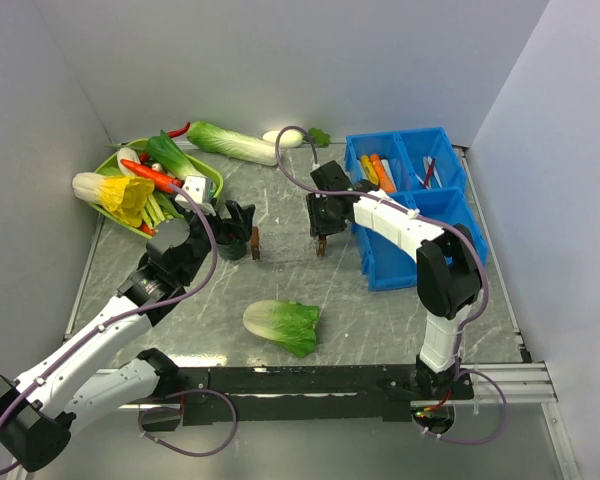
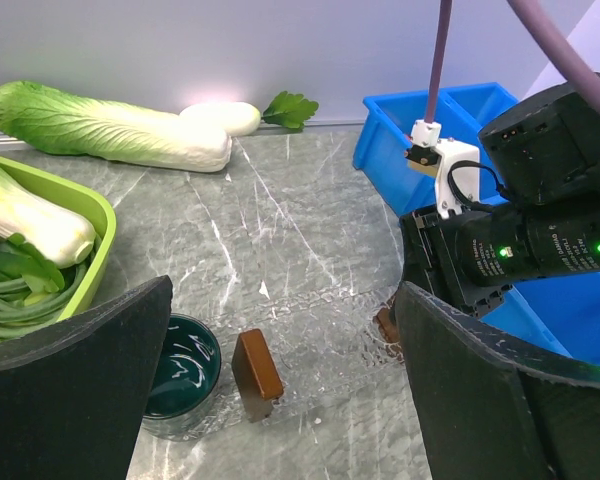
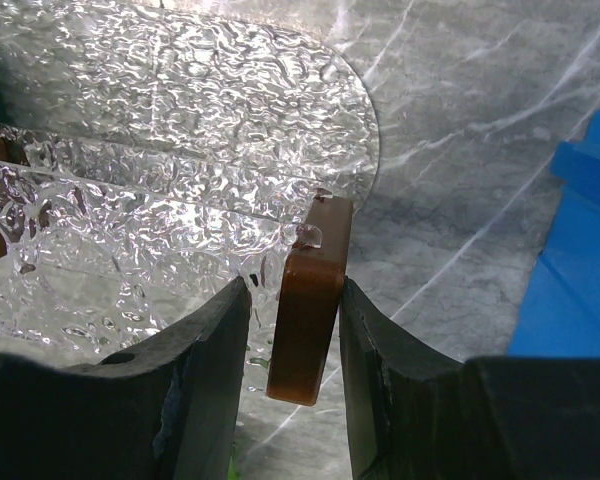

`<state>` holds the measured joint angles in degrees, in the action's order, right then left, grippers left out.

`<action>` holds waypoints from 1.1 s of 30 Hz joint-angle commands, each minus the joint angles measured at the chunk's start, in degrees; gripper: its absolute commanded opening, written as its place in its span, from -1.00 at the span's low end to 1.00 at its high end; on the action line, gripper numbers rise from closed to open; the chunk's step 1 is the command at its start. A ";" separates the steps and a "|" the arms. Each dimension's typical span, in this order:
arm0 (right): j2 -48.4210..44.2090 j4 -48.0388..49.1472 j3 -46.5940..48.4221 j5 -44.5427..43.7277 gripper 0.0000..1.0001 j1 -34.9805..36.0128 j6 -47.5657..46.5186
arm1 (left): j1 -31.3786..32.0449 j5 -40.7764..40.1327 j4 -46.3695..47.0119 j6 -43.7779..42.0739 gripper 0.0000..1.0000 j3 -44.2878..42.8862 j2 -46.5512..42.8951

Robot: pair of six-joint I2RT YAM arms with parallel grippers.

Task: Prepare toiletry sets of a toothbrush and toothpaste on the tray

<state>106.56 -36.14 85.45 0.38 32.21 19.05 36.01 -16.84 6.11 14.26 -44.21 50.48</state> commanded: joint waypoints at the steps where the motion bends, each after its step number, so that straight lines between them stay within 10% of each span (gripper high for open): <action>1: 0.40 1.16 3.84 -0.29 -1.00 -0.21 2.13 | 0.20 0.14 1.27 -0.55 0.93 -0.79 -0.03; 33: 5.50 -0.16 8.15 -4.25 -1.00 1.98 4.15 | 0.20 0.76 1.27 -0.46 0.93 -0.97 0.76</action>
<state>111.04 -37.21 90.11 -3.66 33.63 21.93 36.01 -16.58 6.04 14.26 -44.21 51.29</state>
